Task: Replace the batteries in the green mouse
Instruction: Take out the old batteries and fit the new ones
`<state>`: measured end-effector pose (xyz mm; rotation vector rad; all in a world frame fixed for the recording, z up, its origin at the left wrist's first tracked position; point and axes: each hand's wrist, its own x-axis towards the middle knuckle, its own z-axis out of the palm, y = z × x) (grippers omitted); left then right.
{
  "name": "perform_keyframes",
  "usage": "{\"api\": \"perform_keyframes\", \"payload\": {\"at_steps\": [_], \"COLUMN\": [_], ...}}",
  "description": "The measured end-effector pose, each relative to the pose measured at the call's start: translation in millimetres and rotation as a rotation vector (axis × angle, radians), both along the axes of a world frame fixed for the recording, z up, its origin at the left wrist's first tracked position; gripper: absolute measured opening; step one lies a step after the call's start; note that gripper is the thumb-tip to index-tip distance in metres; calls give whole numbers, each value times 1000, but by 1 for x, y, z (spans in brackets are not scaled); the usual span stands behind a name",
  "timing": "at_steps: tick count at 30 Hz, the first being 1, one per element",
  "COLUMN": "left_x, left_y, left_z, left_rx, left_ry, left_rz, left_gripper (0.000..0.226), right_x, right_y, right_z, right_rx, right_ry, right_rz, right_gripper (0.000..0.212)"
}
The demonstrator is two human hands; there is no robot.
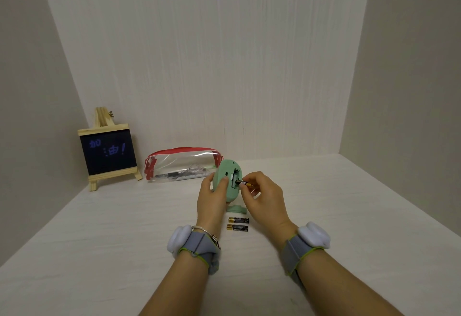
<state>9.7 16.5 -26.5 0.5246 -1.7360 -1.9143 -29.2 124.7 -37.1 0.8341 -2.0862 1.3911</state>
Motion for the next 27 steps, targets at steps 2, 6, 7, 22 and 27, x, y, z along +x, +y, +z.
{"api": "perform_keyframes", "payload": {"at_steps": [2, 6, 7, 22, 27], "left_x": [0, -2, -2, 1, 1], "left_y": [0, 0, 1, -5, -2], "left_z": [0, 0, 1, 4, 4], "left_rx": [10, 68, 73, -63, -48], "left_ry": [-15, -52, -58, 79, 76], "left_rz": [-7, -41, -53, 172, 109], "left_gripper": [37, 34, 34, 23, 25], "right_x": [-1, -2, -2, -1, -1], "right_y": [0, -1, 0, 1, 1], "right_z": [0, -1, -1, 1, 1], "right_rx": [-5, -18, -25, -67, -65], "right_ry": [2, 2, 6, 11, 29], "right_rz": [-6, -33, -45, -67, -57], "right_gripper": [5, 6, 6, 4, 4]}}
